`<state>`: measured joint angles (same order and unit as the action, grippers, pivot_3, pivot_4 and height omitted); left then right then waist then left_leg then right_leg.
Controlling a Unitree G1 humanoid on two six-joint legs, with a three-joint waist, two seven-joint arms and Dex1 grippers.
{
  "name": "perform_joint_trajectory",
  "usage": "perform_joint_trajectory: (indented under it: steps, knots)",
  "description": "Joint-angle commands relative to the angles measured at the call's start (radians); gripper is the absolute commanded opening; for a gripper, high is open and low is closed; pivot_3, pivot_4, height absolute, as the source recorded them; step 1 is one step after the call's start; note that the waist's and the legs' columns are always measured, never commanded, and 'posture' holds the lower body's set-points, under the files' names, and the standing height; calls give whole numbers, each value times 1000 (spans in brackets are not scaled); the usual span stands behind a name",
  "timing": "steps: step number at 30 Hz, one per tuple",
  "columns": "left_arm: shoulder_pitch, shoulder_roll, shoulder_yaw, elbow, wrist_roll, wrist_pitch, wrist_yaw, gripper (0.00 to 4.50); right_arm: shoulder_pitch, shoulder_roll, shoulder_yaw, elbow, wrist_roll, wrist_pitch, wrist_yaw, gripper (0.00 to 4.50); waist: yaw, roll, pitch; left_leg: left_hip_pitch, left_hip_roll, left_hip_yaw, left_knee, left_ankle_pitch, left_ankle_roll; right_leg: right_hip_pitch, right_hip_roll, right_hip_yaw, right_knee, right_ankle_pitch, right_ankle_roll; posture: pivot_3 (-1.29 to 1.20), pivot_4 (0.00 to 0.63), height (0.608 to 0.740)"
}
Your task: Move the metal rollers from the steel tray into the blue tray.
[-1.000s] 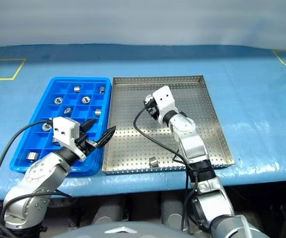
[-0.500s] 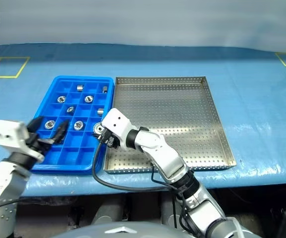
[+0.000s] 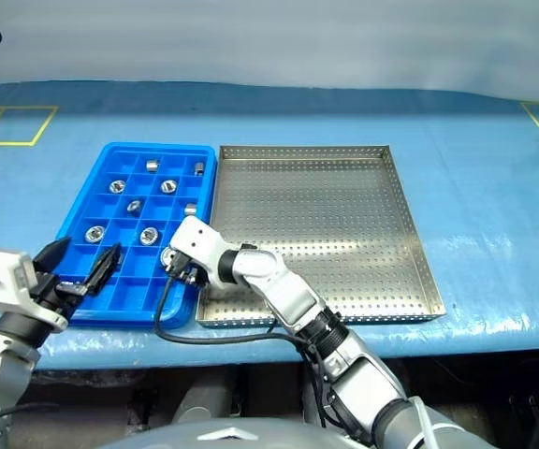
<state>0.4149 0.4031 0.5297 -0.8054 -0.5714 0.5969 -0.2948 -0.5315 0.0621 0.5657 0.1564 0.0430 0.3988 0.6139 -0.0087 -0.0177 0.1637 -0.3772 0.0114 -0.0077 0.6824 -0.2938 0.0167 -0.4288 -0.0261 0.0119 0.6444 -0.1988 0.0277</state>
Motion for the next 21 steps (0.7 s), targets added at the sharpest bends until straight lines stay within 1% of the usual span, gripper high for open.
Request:
perform_joint_trajectory:
  steps: [1, 8, 13, 15, 16, 17, 20, 21]
  knots:
    - [13, 9, 23, -51, -18, -16, -1, 4329, -23, 35, 12, -1, -3, -43, 19, 2240, 0, 0, 0, 0, 0, 0, 0, 0, 0, 0, 0, 0, 0, 0, 0, 117, 150, 740]
    - [26, -2, 4, -62, -15, -19, 7, 4329, -55, 53, -2, 88, -35, -86, 11, 2240, 5, 0, 0, 0, 0, 0, 0, 0, 0, 0, 0, 0, 0, 0, 0, 130, 150, 740]
    - [25, -7, -14, -64, -12, -20, 12, 4329, -73, 61, -22, 119, -34, -77, 17, 2240, 13, 0, 0, 0, 0, -1, 0, 0, 0, 0, 0, 0, 0, 0, 0, 129, 150, 740]
    - [20, -7, -24, -64, -9, -19, 15, 4329, -73, 63, -32, 121, -35, -83, 10, 2692, 14, 0, 0, 0, 0, 0, 0, 0, 0, 0, 0, 0, 0, 0, 0, 128, 150, 740]
    - [19, -7, -27, -63, -8, -19, 16, 4329, -73, 65, -36, 121, -34, -84, 8, 2692, 14, 0, 0, 0, 0, -1, 0, 0, 0, 0, 0, 0, 0, 0, 0, 128, 150, 740]
    - [17, -6, -30, -60, -7, -20, 15, 4329, -71, 60, -34, 114, -32, -80, 21, 2916, 15, 0, 0, 0, 0, -1, 0, 0, 0, 0, 0, 0, 0, 0, 0, 128, 150, 740]
    - [10, -3, -37, -51, -4, -21, 14, 4329, -60, 54, -31, 95, -36, -98, 33, 3713, 17, 0, 0, 0, 0, -1, 0, 0, 0, 0, 0, 0, 0, 0, -1, 116, 150, 740]
    - [7, -2, -38, -50, -4, -20, 14, 4329, -55, 56, -33, 86, -40, -111, 25, 4060, 17, 0, 0, 0, 0, -1, 0, 0, 0, 0, 0, 0, 0, 0, -1, 113, 150, 740]
